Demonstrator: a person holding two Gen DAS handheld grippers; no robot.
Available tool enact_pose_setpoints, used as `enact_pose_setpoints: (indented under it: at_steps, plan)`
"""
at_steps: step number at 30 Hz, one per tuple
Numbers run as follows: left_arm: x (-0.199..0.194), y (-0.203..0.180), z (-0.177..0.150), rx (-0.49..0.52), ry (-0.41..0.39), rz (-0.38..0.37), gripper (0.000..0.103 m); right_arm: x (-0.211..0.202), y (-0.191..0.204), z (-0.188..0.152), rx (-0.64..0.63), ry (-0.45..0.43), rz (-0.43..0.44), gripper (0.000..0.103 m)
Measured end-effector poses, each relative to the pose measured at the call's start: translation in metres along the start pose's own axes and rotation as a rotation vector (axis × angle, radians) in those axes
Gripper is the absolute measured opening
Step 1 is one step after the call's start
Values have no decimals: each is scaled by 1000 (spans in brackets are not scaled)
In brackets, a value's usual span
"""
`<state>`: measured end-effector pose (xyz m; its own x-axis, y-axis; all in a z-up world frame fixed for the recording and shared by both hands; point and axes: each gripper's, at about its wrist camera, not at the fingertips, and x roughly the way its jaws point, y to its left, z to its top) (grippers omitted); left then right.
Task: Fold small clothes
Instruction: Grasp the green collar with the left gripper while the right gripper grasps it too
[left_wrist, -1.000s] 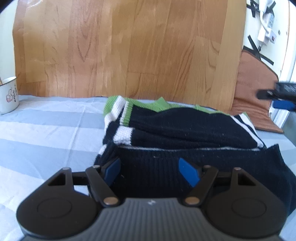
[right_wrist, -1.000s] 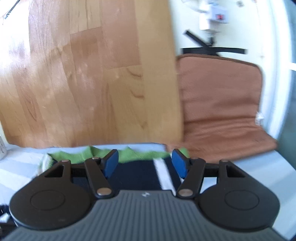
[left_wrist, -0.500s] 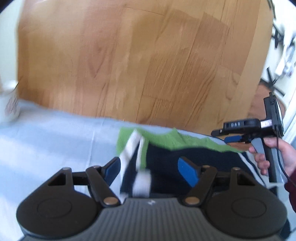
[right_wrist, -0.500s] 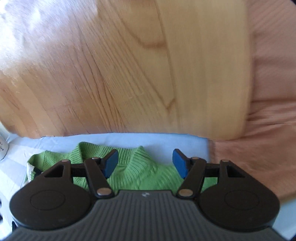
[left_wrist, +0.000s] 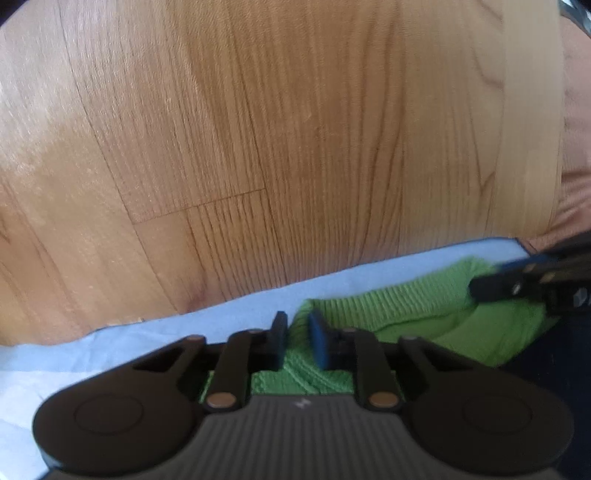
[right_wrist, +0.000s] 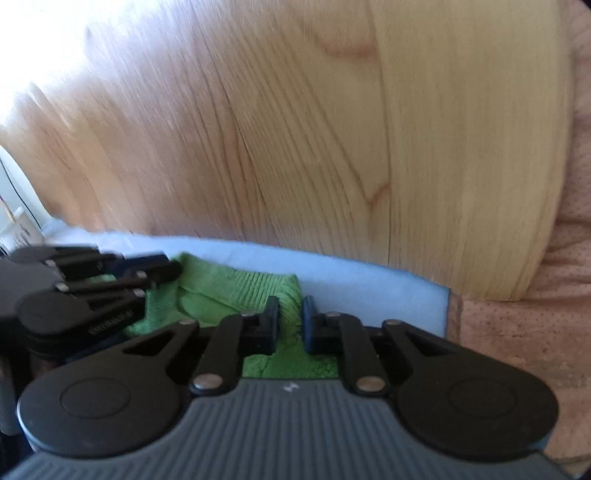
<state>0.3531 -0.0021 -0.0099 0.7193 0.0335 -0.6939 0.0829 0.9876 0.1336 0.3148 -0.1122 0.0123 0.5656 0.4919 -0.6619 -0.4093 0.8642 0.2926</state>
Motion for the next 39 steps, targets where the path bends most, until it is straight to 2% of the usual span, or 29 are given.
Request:
enact_pose_setpoints:
  at_steps: [3,6,8,12,16,18,21,24,25,27,28,30,33,36,39]
  plan:
    - [-35,-1,-3,7,-69,12,12,-39,4,-4,34,-87,37,15]
    - [-100,2,-12,-18,-193,-11,12,-88,23,-16,2,-150,39,15]
    - [-149,3,-29,-30,-276,-41,12,-124,41,-32,-35,-184,33,15]
    - [-231,0,-91,-42,-396,-96,12,-194,72,-81,-101,-235,40,15]
    - [-282,-9,-160,-30,-442,-126,12,-243,103,-152,-172,-263,32,15]
    - [-298,-18,-193,-5,-442,-137,12,-252,117,-191,-197,-275,-3,15]
    - [-300,-28,-230,50,-394,-144,14,-244,127,-241,-197,-287,-76,15]
    - [-281,-37,-252,93,-277,-146,20,-214,116,-258,-113,-229,-109,21]
    - [-279,-36,-255,92,-248,-158,21,-210,111,-260,-78,-217,-97,23]
    - [-291,-27,-259,68,-259,-189,21,-225,104,-257,-27,-229,-43,29]
    - [-301,-19,-257,47,-287,-209,22,-237,103,-256,-22,-251,-18,30]
    - [-321,0,-250,-27,-361,-252,34,-261,100,-249,-20,-331,-14,30]
    - [-323,21,-226,-142,-411,-247,35,-276,92,-230,14,-414,-64,30]
    - [-295,32,-201,-219,-365,-181,30,-268,76,-212,77,-450,-81,30]
    - [-261,35,-189,-244,-306,-145,29,-243,58,-199,151,-429,-91,30]
